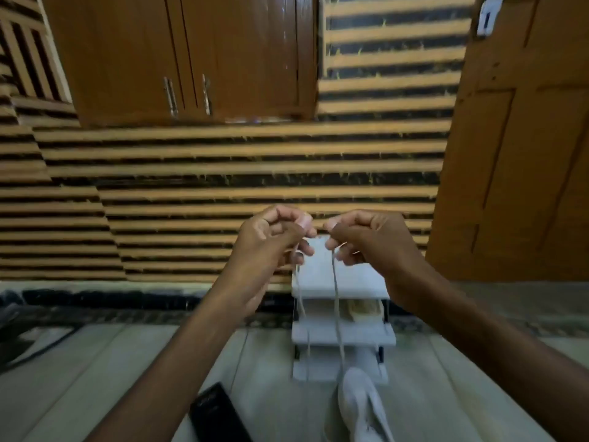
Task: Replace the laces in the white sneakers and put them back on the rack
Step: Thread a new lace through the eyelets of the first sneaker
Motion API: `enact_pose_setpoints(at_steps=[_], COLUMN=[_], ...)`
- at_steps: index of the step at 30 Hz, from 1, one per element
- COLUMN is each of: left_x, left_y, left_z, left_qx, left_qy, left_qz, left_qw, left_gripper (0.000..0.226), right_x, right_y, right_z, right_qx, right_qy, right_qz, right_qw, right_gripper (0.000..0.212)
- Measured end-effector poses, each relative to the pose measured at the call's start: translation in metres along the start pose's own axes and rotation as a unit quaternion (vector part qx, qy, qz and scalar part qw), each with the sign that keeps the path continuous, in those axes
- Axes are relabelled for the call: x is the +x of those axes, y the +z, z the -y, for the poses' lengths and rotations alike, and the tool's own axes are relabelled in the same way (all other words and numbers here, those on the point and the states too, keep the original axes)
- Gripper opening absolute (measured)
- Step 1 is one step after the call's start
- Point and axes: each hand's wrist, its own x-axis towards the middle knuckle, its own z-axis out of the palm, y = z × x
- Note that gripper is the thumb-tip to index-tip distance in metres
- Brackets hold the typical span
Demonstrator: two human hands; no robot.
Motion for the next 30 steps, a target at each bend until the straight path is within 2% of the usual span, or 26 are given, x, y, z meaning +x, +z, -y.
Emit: enact_pose_setpoints(at_steps=[5, 7, 8, 10, 12, 14, 16, 18, 20, 22, 24, 30], left_x=[-0.069, -0.098, -0.113, -0.146, -0.175, -0.196, -0.209, -0.217, -0.221, -0.223, -0.225, -0.233], left_y=[-0.010, -0.011, -0.012, -0.015, -0.017, -0.013, -0.006, 0.000, 0.005, 0.010, 0.016, 0.023], left_z=[0.114, 0.152, 0.174, 0.220, 0.255, 0.274, 0.283, 0.284, 0.287, 0.288, 0.290, 0.301], left_qx=[0.265, 0.328, 0.345, 0.357, 0.356, 0.356, 0.384, 0.393, 0.390, 0.405, 0.413, 0.356], left_qy=[-0.021, -0.044, -0.067, -0.113, -0.165, -0.192, -0.180, -0.187, -0.198, -0.194, -0.194, -0.247], left_qz=[0.001, 0.014, 0.028, 0.065, 0.109, 0.109, 0.085, 0.090, 0.118, 0.140, 0.142, 0.059], left_qw=[0.964, 0.943, 0.936, 0.925, 0.913, 0.908, 0.902, 0.896, 0.891, 0.882, 0.879, 0.899], left_gripper=[0.005, 0.010, 0.011, 0.010, 0.013, 0.015, 0.016, 0.019, 0.025, 0.028, 0.030, 0.041], right_x=[-0.074, -0.104, -0.120, -0.154, -0.185, -0.209, -0.226, -0.236, -0.238, -0.238, -0.239, -0.237], right_y=[0.018, 0.025, 0.030, 0.041, 0.046, 0.051, 0.054, 0.058, 0.060, 0.057, 0.052, 0.045], right_z=[-0.124, -0.166, -0.187, -0.226, -0.257, -0.279, -0.287, -0.288, -0.286, -0.292, -0.300, -0.307], right_qx=[-0.037, -0.100, -0.172, -0.306, -0.337, -0.359, -0.412, -0.442, -0.427, -0.382, -0.340, -0.235], right_qy=[0.170, 0.169, 0.160, 0.157, 0.178, 0.189, 0.201, 0.212, 0.212, 0.216, 0.233, 0.299], right_qz=[0.067, 0.082, 0.106, 0.176, 0.222, 0.240, 0.220, 0.193, 0.165, 0.137, 0.124, 0.105], right_qw=[0.982, 0.977, 0.966, 0.922, 0.898, 0.882, 0.861, 0.850, 0.863, 0.888, 0.902, 0.919], right_gripper=[0.007, 0.007, 0.011, 0.030, 0.056, 0.074, 0.068, 0.046, 0.028, 0.020, 0.018, 0.030])
